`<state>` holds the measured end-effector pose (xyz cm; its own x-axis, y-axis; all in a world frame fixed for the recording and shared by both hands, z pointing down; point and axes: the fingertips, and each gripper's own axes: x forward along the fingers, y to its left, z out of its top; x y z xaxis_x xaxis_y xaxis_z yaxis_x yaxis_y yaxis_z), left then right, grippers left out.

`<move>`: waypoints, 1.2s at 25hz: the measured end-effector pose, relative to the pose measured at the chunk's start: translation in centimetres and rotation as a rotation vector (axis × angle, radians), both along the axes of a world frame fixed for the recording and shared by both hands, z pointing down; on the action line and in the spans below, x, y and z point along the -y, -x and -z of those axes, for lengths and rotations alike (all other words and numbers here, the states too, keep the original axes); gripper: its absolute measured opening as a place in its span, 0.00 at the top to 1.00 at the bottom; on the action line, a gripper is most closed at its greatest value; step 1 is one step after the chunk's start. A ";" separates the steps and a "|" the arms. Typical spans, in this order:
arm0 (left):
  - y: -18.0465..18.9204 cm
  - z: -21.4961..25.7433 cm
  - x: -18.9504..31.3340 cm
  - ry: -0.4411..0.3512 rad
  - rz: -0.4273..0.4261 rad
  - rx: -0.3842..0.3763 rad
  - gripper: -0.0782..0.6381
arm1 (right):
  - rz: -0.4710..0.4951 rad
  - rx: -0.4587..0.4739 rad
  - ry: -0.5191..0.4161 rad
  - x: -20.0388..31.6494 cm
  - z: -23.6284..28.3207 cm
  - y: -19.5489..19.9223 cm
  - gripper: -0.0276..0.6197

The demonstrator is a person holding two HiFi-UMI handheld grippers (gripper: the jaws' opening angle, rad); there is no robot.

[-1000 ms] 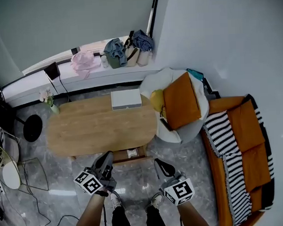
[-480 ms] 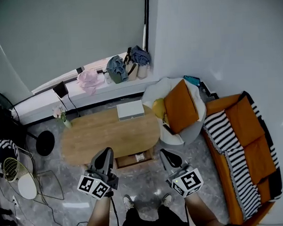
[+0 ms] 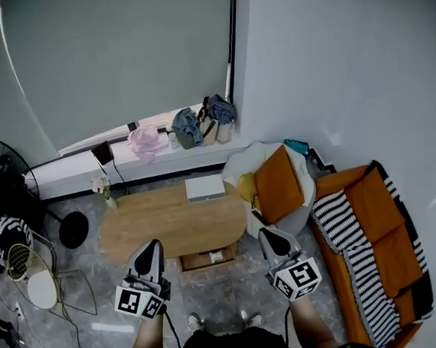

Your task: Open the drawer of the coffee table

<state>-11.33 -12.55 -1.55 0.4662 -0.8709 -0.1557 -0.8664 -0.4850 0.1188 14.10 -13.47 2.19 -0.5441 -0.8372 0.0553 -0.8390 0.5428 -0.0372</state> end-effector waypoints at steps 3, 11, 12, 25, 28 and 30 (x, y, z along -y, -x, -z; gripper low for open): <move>0.8 0.9 -1.6 -0.022 0.050 0.045 0.88 | -0.020 0.012 -0.019 -0.1 1.3 -1.3 0.96; 0.7 4.5 -4.3 -0.119 0.140 0.140 0.88 | -0.027 0.064 -0.088 0.0 4.7 -3.4 0.96; 0.3 5.1 -4.7 -0.137 0.144 0.142 0.88 | -0.025 0.064 -0.091 -0.1 4.8 -3.6 0.96; -0.4 5.2 -6.8 -0.158 0.222 0.173 0.88 | -0.027 0.044 -0.094 -0.4 4.8 -5.5 0.96; -0.3 5.0 -6.9 -0.156 0.218 0.173 0.88 | -0.038 0.051 -0.090 -0.6 4.5 -5.6 0.96; -0.4 4.9 -6.7 -0.159 0.207 0.179 0.88 | -0.043 0.057 -0.091 -0.7 4.4 -5.5 0.96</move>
<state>-10.93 -5.81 -6.40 0.3137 -0.9216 -0.2288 -0.9490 -0.2962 -0.1080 19.58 -12.81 -2.19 -0.5079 -0.8599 -0.0516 -0.8594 0.5099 -0.0374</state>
